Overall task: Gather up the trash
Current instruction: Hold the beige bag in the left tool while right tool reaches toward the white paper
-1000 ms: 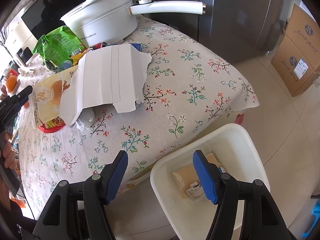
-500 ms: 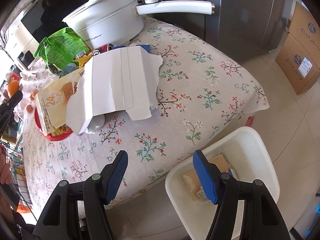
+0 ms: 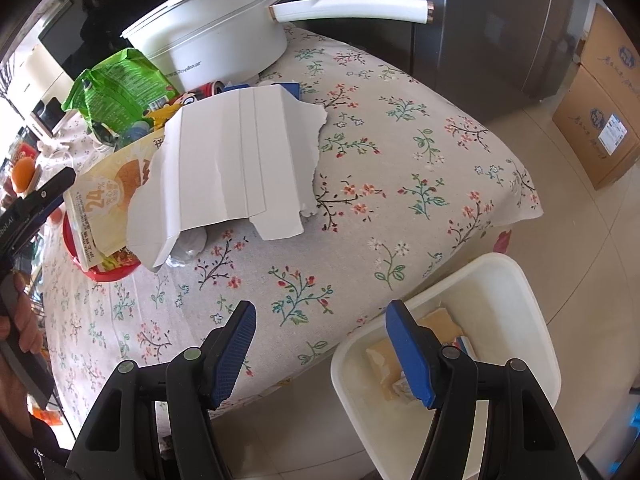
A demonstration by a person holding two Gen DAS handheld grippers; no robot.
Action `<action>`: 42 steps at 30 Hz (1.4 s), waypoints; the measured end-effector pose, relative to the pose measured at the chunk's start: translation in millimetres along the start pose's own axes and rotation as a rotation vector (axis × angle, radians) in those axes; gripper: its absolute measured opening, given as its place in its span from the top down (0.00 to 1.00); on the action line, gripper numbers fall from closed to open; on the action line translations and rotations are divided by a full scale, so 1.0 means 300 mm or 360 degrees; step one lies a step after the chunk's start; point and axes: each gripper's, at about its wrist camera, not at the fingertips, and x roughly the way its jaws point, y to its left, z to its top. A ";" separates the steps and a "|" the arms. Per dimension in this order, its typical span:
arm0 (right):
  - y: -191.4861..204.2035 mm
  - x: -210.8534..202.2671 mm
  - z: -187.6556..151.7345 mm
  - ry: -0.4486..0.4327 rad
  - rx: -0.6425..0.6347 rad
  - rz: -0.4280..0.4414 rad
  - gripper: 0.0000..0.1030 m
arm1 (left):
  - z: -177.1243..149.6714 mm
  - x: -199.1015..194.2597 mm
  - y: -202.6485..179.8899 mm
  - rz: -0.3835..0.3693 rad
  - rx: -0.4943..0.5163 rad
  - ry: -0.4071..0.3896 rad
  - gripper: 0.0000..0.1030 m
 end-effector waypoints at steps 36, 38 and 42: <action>-0.060 -0.027 -0.015 -0.0002 0.0018 -0.0009 0.33 | -0.004 0.015 -0.038 -0.0110 0.0051 0.0277 0.51; -0.065 -0.028 -0.015 -0.0002 0.0020 -0.0010 0.33 | -0.001 0.037 -0.032 -0.0115 0.0033 0.0286 0.51; -0.066 -0.026 -0.013 0.0002 0.0020 -0.0009 0.33 | -0.014 0.096 -0.035 -0.0128 -0.0010 0.0350 0.51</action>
